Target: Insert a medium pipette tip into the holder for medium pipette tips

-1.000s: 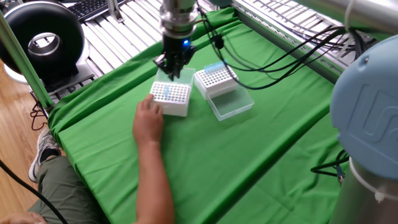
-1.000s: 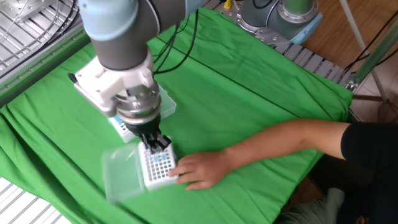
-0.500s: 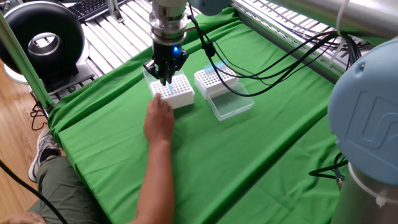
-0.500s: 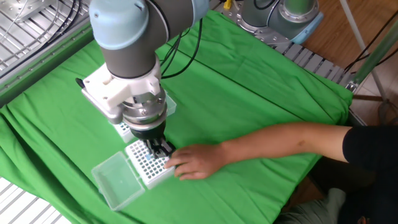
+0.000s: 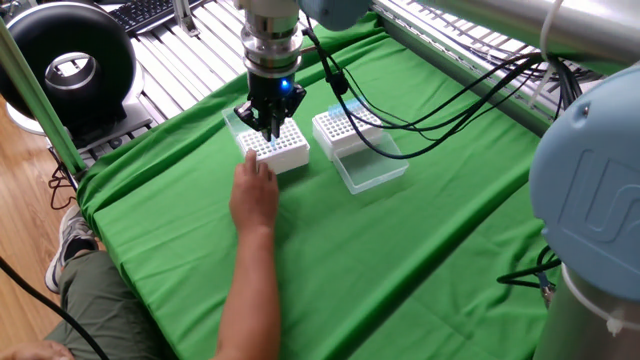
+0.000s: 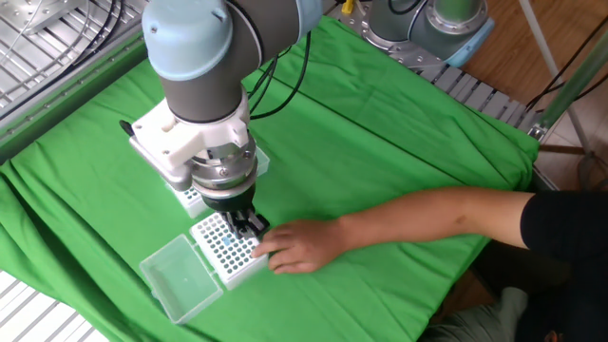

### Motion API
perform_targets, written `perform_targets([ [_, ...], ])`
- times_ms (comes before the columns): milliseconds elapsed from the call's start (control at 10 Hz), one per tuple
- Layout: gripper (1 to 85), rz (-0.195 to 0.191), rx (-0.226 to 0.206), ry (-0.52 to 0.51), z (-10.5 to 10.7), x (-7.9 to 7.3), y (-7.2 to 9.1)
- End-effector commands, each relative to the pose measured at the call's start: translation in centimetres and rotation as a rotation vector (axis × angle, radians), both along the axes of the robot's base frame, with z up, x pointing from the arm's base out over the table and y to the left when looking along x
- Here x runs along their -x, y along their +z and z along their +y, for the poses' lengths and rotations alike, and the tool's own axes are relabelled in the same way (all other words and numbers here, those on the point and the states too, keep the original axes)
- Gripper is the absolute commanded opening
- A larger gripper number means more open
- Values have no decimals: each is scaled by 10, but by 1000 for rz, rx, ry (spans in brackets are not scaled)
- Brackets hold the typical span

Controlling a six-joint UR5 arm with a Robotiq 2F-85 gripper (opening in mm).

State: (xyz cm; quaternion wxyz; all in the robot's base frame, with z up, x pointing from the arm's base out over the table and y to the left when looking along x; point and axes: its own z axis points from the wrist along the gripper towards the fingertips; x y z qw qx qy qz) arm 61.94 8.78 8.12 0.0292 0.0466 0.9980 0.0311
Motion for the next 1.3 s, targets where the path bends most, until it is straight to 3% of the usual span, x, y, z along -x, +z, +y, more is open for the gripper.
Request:
perform_targets([
  [0, 217, 4, 2, -1, -2, 3, -2],
  [800, 230, -14, 2, 0, -7, 5, -22],
  [1200, 83, 18, 32, -37, -11, 13, -20],
])
